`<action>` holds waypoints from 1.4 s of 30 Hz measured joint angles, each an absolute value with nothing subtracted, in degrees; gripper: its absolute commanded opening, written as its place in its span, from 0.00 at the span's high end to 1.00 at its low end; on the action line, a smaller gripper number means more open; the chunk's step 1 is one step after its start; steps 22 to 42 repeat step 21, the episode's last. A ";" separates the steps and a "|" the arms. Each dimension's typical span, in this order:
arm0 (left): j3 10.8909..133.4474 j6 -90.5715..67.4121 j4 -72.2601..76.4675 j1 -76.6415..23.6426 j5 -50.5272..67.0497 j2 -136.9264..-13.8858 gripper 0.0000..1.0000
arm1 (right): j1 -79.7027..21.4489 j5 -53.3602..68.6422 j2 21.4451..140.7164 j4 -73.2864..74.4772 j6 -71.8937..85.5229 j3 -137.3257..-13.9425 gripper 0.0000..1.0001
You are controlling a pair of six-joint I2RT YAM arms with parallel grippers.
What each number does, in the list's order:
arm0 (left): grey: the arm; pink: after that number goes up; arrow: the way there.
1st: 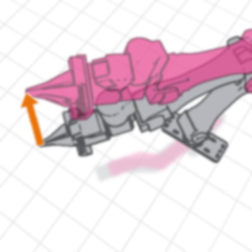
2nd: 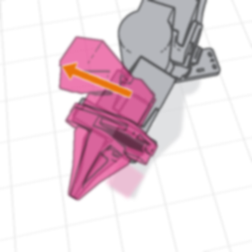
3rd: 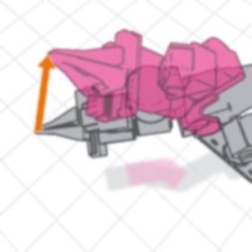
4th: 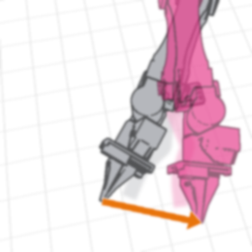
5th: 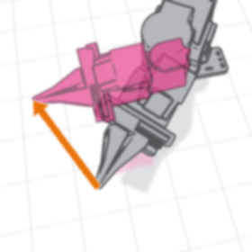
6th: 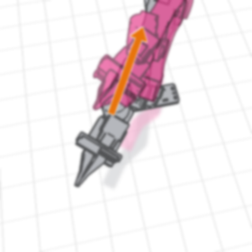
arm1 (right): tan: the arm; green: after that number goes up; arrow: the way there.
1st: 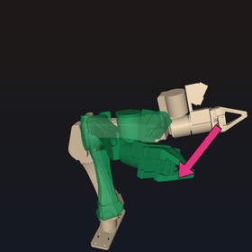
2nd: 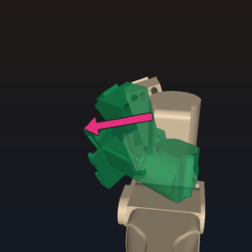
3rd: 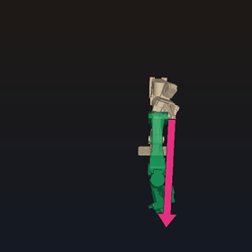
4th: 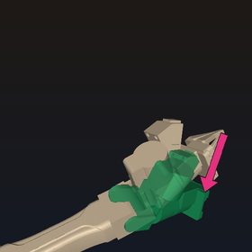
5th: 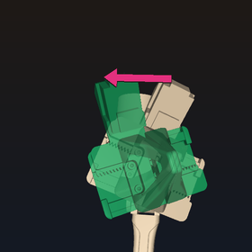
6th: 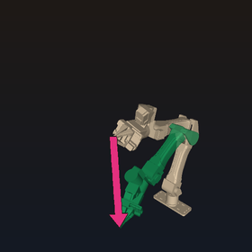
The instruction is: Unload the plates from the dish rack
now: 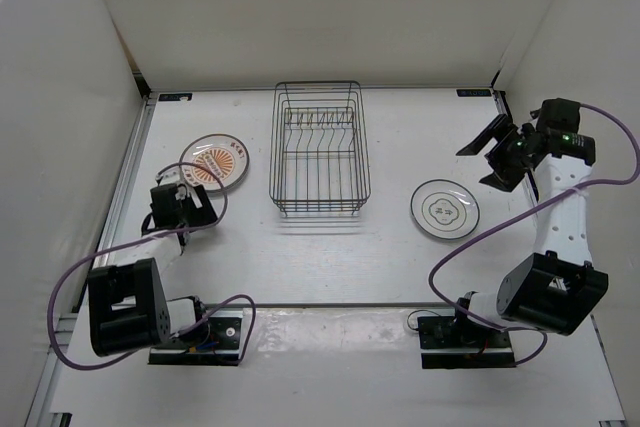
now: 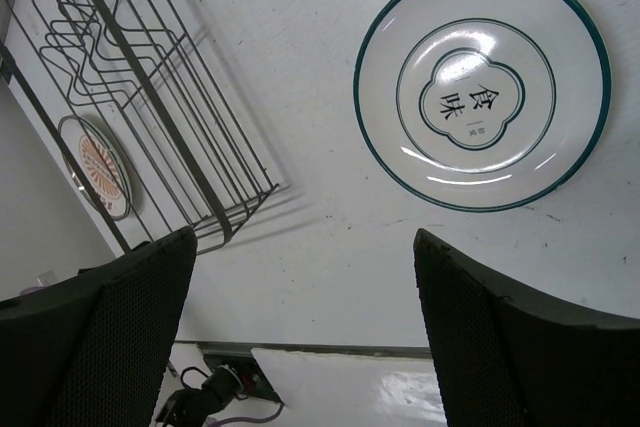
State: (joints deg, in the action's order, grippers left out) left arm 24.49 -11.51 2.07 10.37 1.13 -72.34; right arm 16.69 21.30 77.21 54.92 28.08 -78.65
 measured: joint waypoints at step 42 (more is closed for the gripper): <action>3.07 -3.51 51.70 9.52 14.37 -75.13 0.00 | 13.82 20.71 77.14 56.86 25.89 -79.46 0.10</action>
